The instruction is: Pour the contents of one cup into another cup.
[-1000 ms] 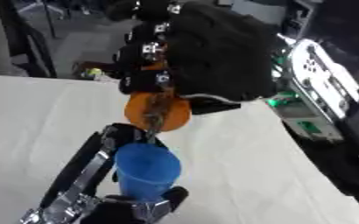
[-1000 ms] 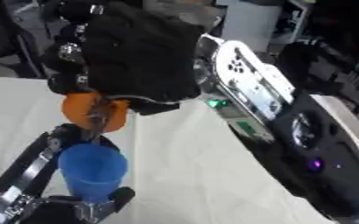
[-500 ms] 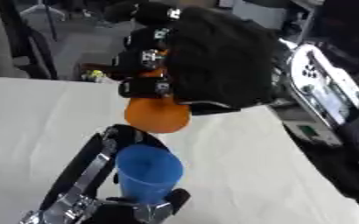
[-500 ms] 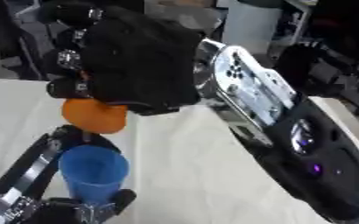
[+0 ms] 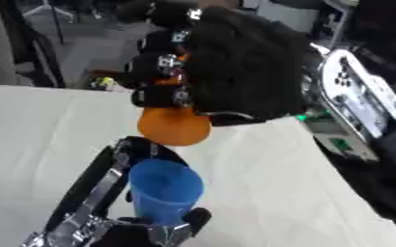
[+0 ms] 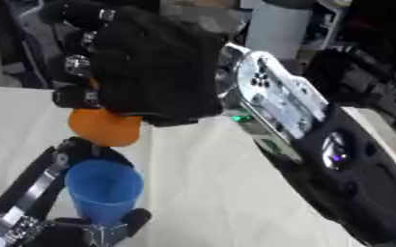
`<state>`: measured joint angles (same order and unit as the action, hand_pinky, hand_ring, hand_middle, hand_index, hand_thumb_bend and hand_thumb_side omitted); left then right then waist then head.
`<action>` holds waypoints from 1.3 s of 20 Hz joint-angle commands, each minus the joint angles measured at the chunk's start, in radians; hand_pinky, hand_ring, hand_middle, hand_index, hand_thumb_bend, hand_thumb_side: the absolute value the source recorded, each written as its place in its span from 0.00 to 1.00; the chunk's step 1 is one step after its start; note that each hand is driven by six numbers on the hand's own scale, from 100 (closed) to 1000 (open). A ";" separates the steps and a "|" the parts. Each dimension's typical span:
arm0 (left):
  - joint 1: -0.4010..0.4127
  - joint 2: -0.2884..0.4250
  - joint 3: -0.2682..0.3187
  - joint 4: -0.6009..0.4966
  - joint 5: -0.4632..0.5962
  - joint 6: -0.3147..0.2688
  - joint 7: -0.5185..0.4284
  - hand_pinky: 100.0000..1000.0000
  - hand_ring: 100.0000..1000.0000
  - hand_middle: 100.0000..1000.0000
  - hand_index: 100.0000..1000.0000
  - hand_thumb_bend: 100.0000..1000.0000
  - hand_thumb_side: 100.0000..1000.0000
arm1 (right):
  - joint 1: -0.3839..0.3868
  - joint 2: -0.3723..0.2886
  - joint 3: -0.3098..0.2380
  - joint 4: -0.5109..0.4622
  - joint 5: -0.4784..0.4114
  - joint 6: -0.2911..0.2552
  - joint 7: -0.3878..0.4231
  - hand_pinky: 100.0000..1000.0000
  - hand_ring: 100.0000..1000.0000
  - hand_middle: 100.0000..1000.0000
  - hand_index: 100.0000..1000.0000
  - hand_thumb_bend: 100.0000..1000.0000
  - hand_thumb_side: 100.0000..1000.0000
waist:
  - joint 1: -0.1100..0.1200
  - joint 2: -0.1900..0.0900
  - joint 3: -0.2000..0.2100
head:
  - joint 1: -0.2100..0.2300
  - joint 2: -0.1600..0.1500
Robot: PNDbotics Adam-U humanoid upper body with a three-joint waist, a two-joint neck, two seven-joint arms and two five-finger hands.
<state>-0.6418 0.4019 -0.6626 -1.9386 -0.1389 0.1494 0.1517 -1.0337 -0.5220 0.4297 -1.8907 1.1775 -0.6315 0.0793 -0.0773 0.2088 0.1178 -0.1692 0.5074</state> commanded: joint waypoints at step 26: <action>0.089 0.033 0.239 0.320 -0.270 -0.015 0.325 0.17 0.09 0.08 0.51 0.65 0.02 | 0.091 -0.056 -0.088 0.002 -0.431 0.179 0.022 0.45 0.21 0.20 0.37 0.00 0.00 | 0.015 -0.005 -0.026 | 0.002 -0.014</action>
<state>-0.5435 0.4131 -0.4497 -1.6221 -0.3861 0.1315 0.4537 -0.9312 -0.5502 0.3613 -1.8608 0.7731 -0.4569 0.0903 -0.0653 0.2176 0.0935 -0.1658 0.4997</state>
